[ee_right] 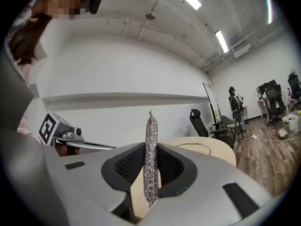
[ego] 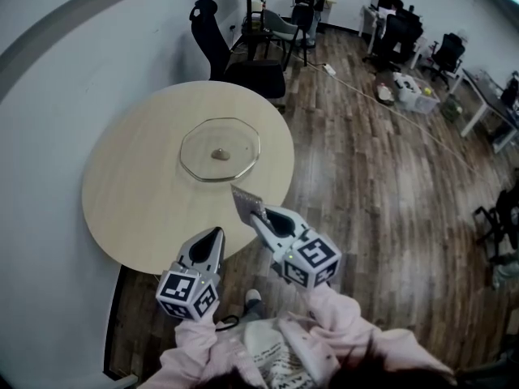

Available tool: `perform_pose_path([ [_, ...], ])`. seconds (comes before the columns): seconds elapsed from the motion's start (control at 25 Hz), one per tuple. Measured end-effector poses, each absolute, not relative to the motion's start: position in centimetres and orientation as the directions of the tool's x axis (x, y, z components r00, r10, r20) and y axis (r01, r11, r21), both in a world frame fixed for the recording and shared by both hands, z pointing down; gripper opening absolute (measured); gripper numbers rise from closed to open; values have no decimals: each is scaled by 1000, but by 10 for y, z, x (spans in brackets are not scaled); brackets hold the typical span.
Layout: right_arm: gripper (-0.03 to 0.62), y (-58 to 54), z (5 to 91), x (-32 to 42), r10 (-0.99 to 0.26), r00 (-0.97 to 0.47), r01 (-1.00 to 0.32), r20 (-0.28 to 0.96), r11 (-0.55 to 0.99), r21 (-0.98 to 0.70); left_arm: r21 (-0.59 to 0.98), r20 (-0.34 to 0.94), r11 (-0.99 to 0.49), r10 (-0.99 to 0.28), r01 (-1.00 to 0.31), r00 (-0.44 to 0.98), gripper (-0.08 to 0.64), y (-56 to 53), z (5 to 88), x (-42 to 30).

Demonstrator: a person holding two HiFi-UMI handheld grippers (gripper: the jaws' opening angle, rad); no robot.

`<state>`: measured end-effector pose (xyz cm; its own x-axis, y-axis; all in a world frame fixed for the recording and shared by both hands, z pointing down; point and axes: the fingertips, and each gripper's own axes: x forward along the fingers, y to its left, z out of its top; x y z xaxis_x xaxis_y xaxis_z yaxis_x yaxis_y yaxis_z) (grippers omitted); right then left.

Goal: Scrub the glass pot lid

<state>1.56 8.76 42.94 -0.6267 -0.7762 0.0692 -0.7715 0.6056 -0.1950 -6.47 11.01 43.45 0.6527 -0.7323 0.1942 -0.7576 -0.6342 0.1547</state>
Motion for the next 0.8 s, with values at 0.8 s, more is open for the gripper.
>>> perform_pose_path([
  [0.8, 72, 13, 430, 1, -807, -584, -807, 92, 564, -176, 155, 186, -667, -705, -729, 685, -3, 33, 433, -87],
])
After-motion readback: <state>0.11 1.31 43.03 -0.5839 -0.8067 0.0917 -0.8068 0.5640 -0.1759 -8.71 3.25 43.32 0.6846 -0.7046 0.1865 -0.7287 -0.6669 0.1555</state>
